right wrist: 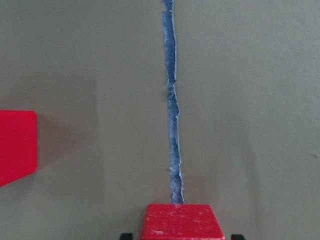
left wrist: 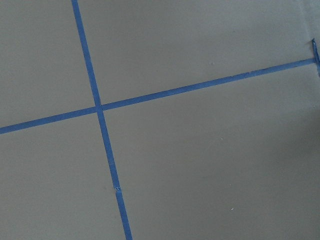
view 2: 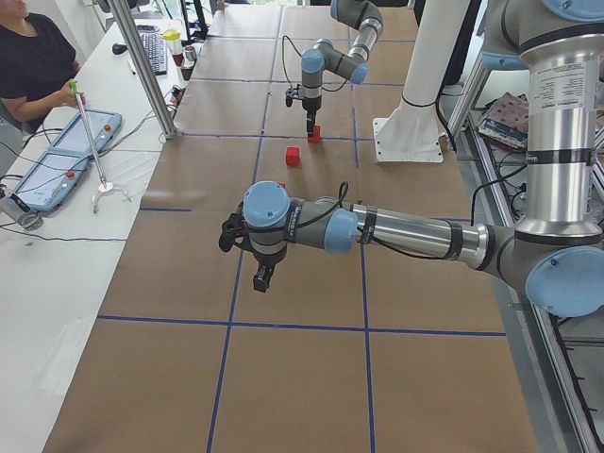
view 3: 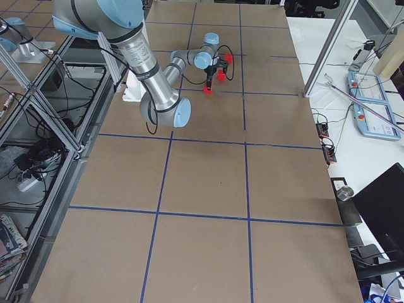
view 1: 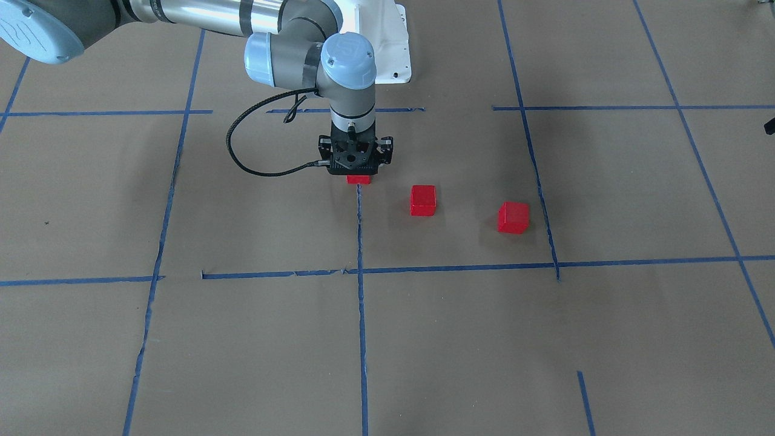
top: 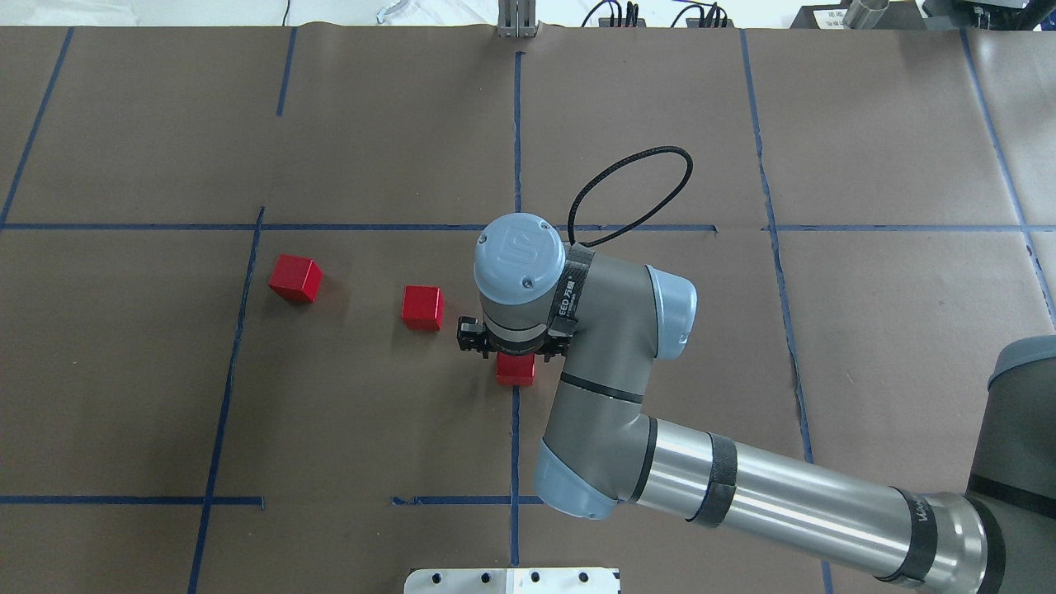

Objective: Form red blocks into L shape at center
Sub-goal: 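Carry the red cube with the right gripper to the table center and set it down, then open and lift the right gripper away while the left arm reaches toward the red cubes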

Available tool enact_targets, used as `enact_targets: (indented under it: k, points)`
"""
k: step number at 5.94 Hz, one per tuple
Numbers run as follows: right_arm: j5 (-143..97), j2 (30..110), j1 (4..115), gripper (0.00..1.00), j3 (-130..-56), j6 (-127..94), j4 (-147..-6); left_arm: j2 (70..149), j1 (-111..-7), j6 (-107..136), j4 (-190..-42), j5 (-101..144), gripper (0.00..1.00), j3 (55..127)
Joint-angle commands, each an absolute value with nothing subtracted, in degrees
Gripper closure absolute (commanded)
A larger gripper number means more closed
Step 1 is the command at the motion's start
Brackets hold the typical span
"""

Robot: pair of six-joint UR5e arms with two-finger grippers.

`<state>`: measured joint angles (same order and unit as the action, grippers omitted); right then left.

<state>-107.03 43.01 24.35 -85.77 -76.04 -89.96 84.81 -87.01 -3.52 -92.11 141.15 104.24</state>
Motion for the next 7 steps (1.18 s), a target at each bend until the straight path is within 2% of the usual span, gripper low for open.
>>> enact_targets:
  k: [1,3,4,7]
  points:
    - [-107.14,42.98,25.56,0.0,-88.83,-75.15,-90.09,84.81,-86.92,-3.34,-92.11,141.24,0.0,104.5]
    - [-108.97,48.91,30.65,0.0,-99.7,-75.23,-90.35,88.39,-80.74,7.42,-94.81,142.03,0.0,106.16]
    - [-109.25,56.44,31.37,0.0,-106.11,-75.06,-89.74,93.03,-75.2,12.52,-95.62,142.03,0.0,106.26]
    - [-112.92,67.39,35.41,0.0,-114.68,-74.71,-89.65,107.36,-56.83,33.58,-95.63,141.07,0.0,105.91]
